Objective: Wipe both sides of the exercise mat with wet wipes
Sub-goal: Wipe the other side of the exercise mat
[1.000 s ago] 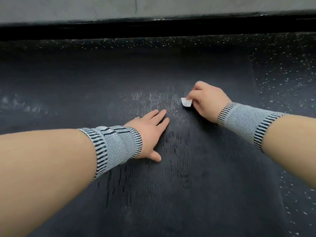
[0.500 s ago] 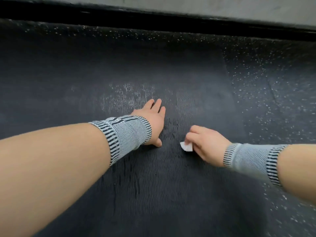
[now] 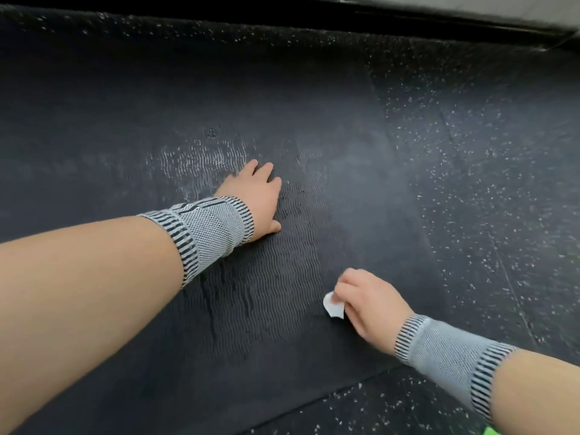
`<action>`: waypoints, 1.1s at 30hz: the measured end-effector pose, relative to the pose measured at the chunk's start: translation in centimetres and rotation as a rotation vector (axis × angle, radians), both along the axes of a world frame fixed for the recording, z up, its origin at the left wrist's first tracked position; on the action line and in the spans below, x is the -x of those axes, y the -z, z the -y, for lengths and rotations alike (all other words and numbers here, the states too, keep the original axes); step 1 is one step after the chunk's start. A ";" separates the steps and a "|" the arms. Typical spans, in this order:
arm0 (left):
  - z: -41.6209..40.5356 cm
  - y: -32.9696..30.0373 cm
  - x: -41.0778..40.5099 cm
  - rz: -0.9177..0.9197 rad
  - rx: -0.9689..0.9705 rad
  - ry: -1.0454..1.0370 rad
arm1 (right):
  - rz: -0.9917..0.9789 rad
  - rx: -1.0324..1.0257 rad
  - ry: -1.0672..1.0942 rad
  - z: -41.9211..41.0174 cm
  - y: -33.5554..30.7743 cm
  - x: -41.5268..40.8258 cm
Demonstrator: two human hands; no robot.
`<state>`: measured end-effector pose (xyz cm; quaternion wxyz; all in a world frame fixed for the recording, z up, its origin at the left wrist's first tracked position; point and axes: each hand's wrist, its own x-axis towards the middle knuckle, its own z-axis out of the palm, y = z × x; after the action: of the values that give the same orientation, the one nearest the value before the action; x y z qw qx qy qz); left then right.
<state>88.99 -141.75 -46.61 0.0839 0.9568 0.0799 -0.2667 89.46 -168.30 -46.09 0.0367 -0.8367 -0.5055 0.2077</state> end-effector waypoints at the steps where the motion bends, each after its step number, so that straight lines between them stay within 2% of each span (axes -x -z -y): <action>1: 0.4 0.1 0.6 0.039 -0.012 0.036 | -0.025 0.024 -0.026 0.6 -0.2 0.3; 4: 2.2 0.1 3.2 0.087 -0.026 0.160 | 0.036 0.003 0.012 -2.4 -0.5 -2.2; 8: 5.0 0.2 7.3 0.057 -0.044 0.287 | 0.151 -0.032 0.286 -8.4 0.8 -5.7; 11: 5.9 0.7 9.0 0.041 -0.056 0.327 | 0.140 0.005 0.313 -6.3 1.2 -3.5; 16: 5.8 1.1 9.2 0.022 -0.081 0.366 | 0.080 -0.109 0.290 2.3 0.9 3.8; 21: 5.4 0.8 9.4 0.008 -0.105 0.400 | 0.046 -0.085 0.365 6.2 1.2 8.8; 28: 3.9 0.4 10.4 -0.024 -0.146 0.369 | -0.005 -0.138 0.452 4.4 1.0 10.6; 33: 3.2 0.0 10.4 -0.032 -0.161 0.333 | 0.015 -0.129 0.485 -1.1 1.7 6.4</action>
<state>78.55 -144.90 -46.63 -0.0398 0.9560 -0.0573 -0.2851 83.10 -167.15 -47.79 0.1349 -0.9310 -0.3021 0.1541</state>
